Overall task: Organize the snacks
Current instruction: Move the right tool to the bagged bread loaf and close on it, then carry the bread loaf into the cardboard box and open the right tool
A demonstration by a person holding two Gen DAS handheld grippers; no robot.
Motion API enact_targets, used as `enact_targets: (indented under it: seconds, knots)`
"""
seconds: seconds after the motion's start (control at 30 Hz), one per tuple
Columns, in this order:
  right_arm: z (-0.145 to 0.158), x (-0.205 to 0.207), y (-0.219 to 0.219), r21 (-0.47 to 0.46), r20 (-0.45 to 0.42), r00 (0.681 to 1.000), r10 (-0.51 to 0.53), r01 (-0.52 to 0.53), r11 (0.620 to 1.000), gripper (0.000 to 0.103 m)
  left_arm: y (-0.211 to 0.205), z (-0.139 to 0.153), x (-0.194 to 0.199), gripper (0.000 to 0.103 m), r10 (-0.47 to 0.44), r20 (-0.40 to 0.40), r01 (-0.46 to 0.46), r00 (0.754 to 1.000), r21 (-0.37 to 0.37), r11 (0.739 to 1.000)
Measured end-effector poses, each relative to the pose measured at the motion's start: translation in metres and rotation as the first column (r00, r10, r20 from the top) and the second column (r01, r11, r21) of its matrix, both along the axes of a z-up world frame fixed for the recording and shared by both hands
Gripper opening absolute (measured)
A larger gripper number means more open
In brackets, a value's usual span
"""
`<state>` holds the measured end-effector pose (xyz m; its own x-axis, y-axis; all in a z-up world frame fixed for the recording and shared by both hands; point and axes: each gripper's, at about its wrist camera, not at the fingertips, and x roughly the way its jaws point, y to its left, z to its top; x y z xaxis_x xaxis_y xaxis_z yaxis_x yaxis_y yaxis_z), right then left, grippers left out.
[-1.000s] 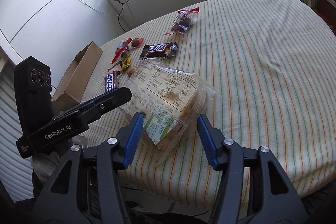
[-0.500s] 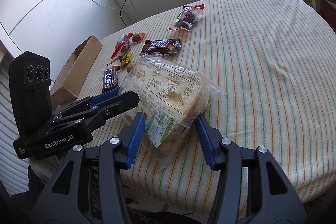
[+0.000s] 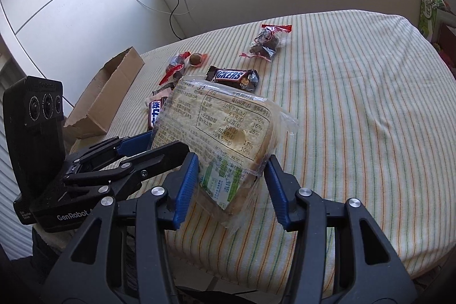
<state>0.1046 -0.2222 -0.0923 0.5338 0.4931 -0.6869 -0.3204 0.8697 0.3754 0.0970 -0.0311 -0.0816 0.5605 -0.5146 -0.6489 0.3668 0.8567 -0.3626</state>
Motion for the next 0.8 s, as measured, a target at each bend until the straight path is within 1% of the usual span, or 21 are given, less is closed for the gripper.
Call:
enact_targets:
  seconds: [0.2, 0.4, 0.6, 0.7, 0.8]
  knots:
    - [0.022, 0.010, 0.031, -0.008, 0.044, 0.997, 0.066, -0.066, 0.998, 0.050, 0.033, 0.018, -0.003, 0.053, 0.075, 0.049, -0.074, 0.996, -0.023, 0.997]
    - [0.048, 0.024, 0.082, -0.029, 0.095, 0.981, 0.169, -0.167, 0.985, 0.050, 0.081, 0.036, -0.004, 0.053, 0.186, 0.099, -0.182, 0.977, -0.049, 0.982]
    - [0.076, 0.041, 0.146, -0.043, 0.150, 0.949, 0.277, -0.273, 0.961, 0.050, 0.137, 0.052, -0.009, 0.053, 0.305, 0.150, -0.299, 0.940, -0.066, 0.952]
    - [0.084, 0.049, 0.184, -0.042, 0.166, 0.928, 0.333, -0.331, 0.943, 0.050, 0.165, 0.056, -0.014, 0.053, 0.371, 0.172, -0.365, 0.913, -0.065, 0.929]
    - [0.089, 0.055, 0.220, -0.045, 0.169, 0.908, 0.384, -0.382, 0.923, 0.050, 0.193, 0.052, -0.017, 0.053, 0.430, 0.172, -0.423, 0.886, -0.078, 0.903]
